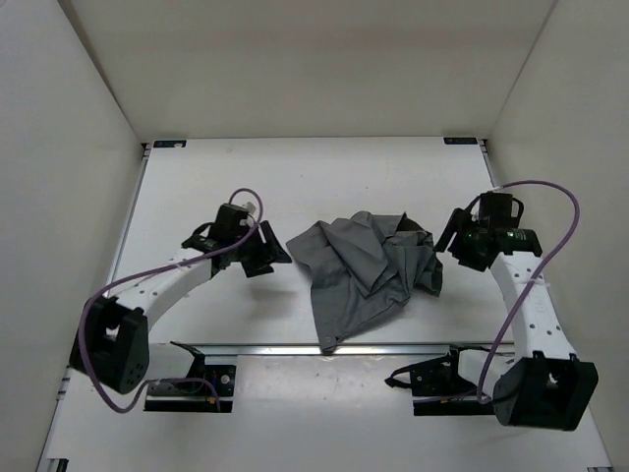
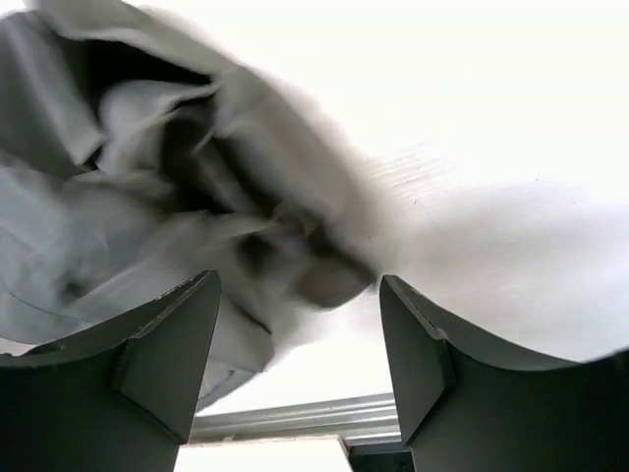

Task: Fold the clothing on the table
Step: Move the skirt to the center of the board, then flatten the skirt out

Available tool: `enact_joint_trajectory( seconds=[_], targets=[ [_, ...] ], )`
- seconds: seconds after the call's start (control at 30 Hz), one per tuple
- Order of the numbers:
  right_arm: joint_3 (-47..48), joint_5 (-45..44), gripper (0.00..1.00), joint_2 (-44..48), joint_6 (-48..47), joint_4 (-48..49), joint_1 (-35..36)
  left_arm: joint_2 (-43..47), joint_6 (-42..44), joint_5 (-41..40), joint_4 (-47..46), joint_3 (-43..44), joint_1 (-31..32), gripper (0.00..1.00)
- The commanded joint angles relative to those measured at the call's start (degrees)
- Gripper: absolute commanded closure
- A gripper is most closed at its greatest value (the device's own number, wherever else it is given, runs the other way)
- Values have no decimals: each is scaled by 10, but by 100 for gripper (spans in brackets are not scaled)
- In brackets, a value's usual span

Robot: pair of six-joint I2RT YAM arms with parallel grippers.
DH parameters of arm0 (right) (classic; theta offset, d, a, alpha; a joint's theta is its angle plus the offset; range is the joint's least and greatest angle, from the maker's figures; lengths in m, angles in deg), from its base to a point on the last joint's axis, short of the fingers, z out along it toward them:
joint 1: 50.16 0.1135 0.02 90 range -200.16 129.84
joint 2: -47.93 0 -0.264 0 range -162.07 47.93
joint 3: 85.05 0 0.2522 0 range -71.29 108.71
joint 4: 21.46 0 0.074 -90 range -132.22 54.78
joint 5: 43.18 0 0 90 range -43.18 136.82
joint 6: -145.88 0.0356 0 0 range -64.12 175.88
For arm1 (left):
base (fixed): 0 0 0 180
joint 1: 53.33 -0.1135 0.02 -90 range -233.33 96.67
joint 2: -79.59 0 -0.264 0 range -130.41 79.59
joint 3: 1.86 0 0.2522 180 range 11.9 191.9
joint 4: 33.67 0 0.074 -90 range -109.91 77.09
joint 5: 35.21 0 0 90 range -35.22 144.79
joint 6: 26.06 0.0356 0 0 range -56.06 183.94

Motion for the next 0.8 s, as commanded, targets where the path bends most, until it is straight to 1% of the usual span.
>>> enact_joint_trajectory(
  seconds=[0.0, 0.03, 0.07, 0.1, 0.13, 0.17, 0.2, 0.23, 0.27, 0.3, 0.37, 0.43, 0.47, 0.53, 0.63, 0.67, 0.7, 0.73, 0.77],
  targets=[
    [10, -12, 36, 9, 6, -5, 36, -49, -28, -63, -54, 35, 65, 29],
    [14, -7, 36, 5, 14, -17, 51, -71, -25, -71, -61, 50, 73, 28],
    [15, -8, 36, 2, 20, -32, 86, -93, -26, -93, -60, 63, 92, 28],
    [9, -15, 35, 5, 41, -34, 126, -122, -20, -110, -59, 78, 99, 28],
    [4, -14, 35, 14, 57, -33, 163, -132, -17, -123, -58, 87, 99, 28],
    [-8, -9, 35, 24, 70, -31, 184, -155, -18, -131, -51, 104, 98, 27],
    [-25, -4, 35, 36, 113, -29, 223, -176, -13, -142, -52, 114, 93, 26],
    [-35, 4, 35, 36, 123, -22, 253, -182, -11, -150, -47, 122, 83, 26],
    [-59, 8, 34, 40, 155, -9, 273, -202, -8, -150, -47, 135, 78, 27],
    [-76, 27, 34, 44, 162, -4, 296, -210, 0, -152, -45, 153, 69, 26],
    [-132, 44, 32, 46, 210, 32, 331, -245, 25, -167, -17, 184, 58, 26],
    [-185, 66, 31, 43, 236, 71, 345, -286, 43, -175, 20, 230, 53, 27],
    [-201, 69, 30, 41, 245, 86, 353, -293, 49, -188, 27, 234, 53, 26],
    [-229, 95, 29, 29, 253, 119, 349, -319, 67, -197, 35, 263, 56, 26],
    [-259, 114, 28, -7, 255, 172, 339, -385, 94, -200, 78, 331, 71, 27],
    [-266, 121, 30, -27, 247, 192, 335, -413, 99, -200, 103, 359, 74, 30],
    [-267, 115, 30, -36, 247, 194, 335, -423, 104, -191, 107, 377, 81, 31],
    [-261, 122, 32, -57, 234, 209, 329, -440, 108, -181, 113, 376, 86, 34],
    [-256, 125, 37, -71, 222, 217, 320, -447, 106, -168, 106, 379, 88, 45]
  ],
)
